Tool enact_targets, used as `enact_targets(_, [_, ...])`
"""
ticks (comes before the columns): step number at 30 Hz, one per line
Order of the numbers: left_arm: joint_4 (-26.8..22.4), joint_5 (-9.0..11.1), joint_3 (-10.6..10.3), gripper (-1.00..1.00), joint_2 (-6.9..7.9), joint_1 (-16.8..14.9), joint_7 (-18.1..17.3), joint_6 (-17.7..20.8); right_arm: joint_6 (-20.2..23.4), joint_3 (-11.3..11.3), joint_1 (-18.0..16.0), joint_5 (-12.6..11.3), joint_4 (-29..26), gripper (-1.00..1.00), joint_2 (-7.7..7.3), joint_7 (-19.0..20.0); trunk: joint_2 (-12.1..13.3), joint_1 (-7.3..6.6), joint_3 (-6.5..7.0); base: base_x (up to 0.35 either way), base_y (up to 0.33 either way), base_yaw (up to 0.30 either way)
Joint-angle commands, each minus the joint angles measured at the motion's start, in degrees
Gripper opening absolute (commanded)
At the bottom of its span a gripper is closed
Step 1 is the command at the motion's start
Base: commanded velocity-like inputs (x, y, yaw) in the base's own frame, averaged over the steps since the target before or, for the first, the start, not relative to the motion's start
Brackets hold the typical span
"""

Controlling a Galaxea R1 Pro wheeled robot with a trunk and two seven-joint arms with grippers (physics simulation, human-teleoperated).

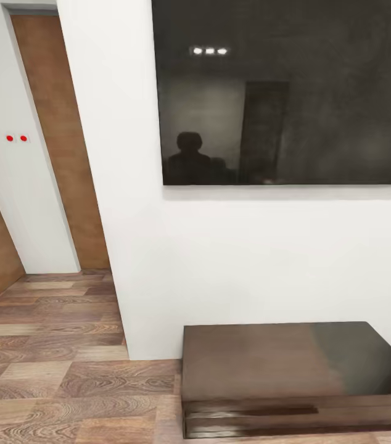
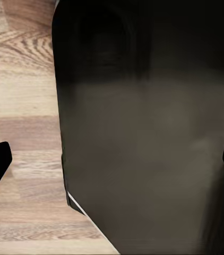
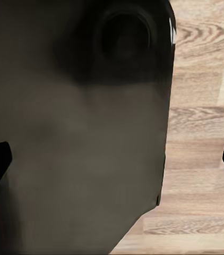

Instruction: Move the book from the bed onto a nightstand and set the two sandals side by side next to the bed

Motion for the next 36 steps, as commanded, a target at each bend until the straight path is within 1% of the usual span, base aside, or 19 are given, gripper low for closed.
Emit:
enact_targets(1, [0.3, -0.1, 0.0, 1.0, 0.08, 0.0, -0.3, 0.2, 0.1, -0.3, -0.3, -0.3, -0.1, 1.0, 0.33, 0.3, 0.0, 0.0, -0.03, 0.0, 0.0, 0.0])
enact_targets(3, [0.4, 0.0, 0.1, 1.0, 0.08, 0.0, -0.3, 0.2, 0.1, -0.3, -0.4, -0.6, -0.1, 1.0, 0.81, 0.7, 0.0, 0.0, -0.03, 0.0, 0.0, 0.0])
enact_targets(32, [0.4, 0.0, 0.1, 1.0, 0.08, 0.0, -0.3, 0.2, 0.1, -0.3, -0.4, -0.6, -0.1, 1.0, 0.81, 0.7, 0.0, 0.0, -0.03, 0.0, 0.0, 0.0])
enact_targets(36, [0.4, -0.1, 0.0, 1.0, 0.21, -0.1, -0.2, 0.2, 0.1, -0.4, -0.5, -0.6, 0.0, 1.0, 0.87, 0.6, 0.0, 0.0, -0.03, 0.0, 0.0, -0.08])
